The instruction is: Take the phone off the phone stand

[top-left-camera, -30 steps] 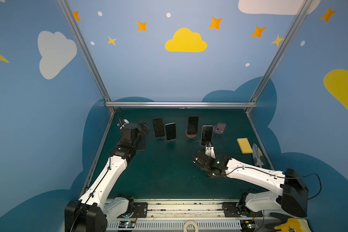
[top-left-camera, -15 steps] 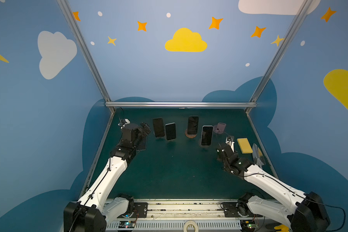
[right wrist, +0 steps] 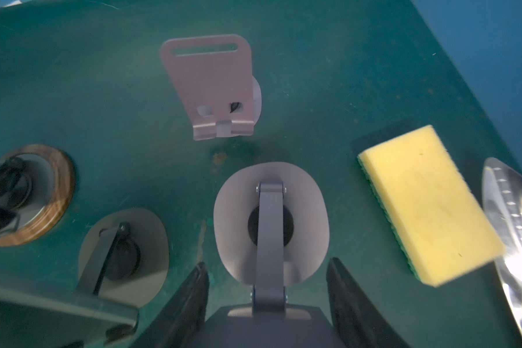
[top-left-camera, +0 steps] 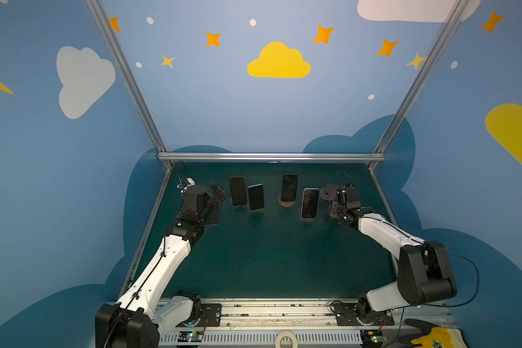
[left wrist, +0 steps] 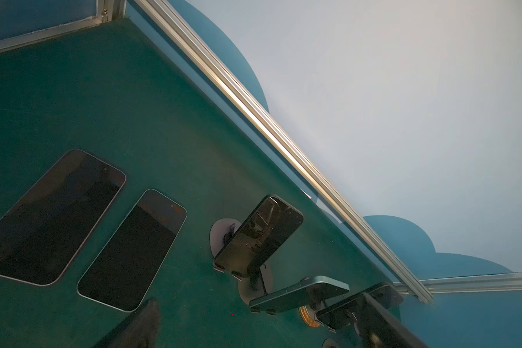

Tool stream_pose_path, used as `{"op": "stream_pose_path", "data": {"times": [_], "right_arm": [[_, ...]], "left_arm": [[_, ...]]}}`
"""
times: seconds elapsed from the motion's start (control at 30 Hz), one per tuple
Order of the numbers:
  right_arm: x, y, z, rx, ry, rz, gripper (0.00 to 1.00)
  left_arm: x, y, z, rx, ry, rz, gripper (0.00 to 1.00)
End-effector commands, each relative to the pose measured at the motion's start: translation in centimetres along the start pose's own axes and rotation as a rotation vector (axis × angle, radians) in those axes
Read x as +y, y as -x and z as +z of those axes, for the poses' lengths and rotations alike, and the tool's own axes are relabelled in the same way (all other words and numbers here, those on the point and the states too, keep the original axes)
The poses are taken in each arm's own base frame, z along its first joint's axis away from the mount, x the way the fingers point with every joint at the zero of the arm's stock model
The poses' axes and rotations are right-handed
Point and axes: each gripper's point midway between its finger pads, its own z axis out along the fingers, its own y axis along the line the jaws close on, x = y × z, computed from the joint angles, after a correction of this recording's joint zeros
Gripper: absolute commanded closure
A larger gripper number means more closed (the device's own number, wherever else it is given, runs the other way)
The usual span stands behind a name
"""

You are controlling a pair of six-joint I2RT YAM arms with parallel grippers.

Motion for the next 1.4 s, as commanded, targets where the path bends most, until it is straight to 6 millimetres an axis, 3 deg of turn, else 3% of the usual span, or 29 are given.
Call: {"op": "stream_pose_path", "data": {"times": [0.0, 0.2, 0.37, 0.5, 0.73, 0.93, 1.1, 1.23, 1.3, 1.37], "right_arm": [[1.0, -0.2, 1.2, 0.087, 0.043, -0.010, 0.55], [2.1, -1.1, 2.5, 0.313, 0.025, 0.014, 0.52], [1.9, -1.8, 3.2, 0.355, 0.002, 0.052, 0.54], [1.7, -2.5, 3.2, 0.375, -0.007, 0.052, 0.47], [1.8, -1.9, 2.1, 0.365, 0.012, 0.021, 0.31], [1.8, 0.1, -0.8, 0.334, 0.027, 0.026, 0.20], [2.2, 3.1, -6.5, 0.193, 0.048, 0.038, 0.19], [5.4, 1.8, -10.3, 0.065, 0.239, 0.045, 0.20], [6.2, 0.3, -11.3, -0.004, 0.317, 0.028, 0.20], [6.7, 0.2, -12.2, -0.103, 0.398, 0.020, 0.19]], "left_arm": [[-1.4, 1.4, -0.8, -0.044, -0.040, 0.013, 0.00], [-1.3, 1.4, -0.7, -0.045, -0.043, 0.010, 0.00], [-1.5, 1.5, -0.9, -0.049, -0.049, 0.015, 0.00], [-1.7, 1.5, -0.9, -0.043, -0.059, 0.015, 0.00], [-1.9, 1.3, -0.8, -0.031, -0.073, 0.012, 0.00], [-4.6, 0.1, -0.8, 0.058, -0.187, 0.074, 0.00], [-5.6, -1.1, -0.8, 0.094, -0.196, 0.155, 0.00], [-5.1, -2.3, -0.9, 0.093, -0.107, 0.225, 0.00], [-5.3, -3.1, -1.2, 0.077, -0.068, 0.300, 0.00], [-5.6, -4.0, -1.3, 0.069, -0.042, 0.372, 0.00]]}}
